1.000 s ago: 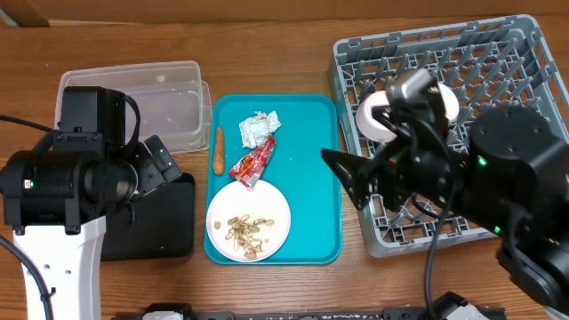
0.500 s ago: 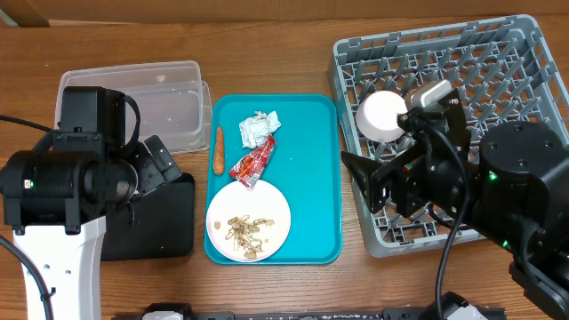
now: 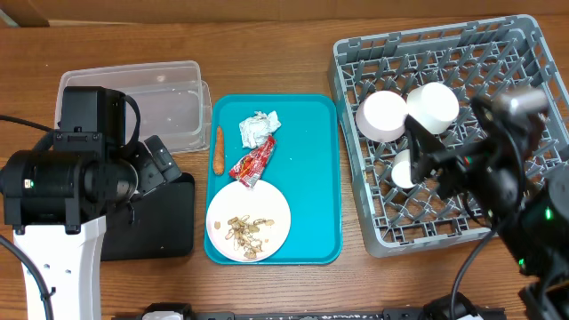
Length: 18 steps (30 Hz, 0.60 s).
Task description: Sort waste into correct bins and load items into the dishwasher
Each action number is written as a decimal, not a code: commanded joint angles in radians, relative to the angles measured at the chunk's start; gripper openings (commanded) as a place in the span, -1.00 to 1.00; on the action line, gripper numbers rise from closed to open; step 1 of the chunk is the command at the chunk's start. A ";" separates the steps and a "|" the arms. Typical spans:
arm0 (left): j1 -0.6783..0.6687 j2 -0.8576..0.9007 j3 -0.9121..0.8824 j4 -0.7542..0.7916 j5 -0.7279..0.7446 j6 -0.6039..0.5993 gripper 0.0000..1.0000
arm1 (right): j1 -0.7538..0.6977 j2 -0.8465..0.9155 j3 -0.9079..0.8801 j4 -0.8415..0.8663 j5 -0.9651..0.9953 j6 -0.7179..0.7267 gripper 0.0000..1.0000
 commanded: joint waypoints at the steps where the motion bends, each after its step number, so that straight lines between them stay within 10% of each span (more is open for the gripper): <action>1: 0.005 0.003 0.011 -0.001 -0.011 -0.005 1.00 | -0.047 -0.112 -0.147 0.058 0.008 -0.006 1.00; 18: 0.005 0.003 0.011 -0.001 -0.011 -0.005 0.99 | -0.171 -0.648 -0.834 0.298 -0.023 0.006 1.00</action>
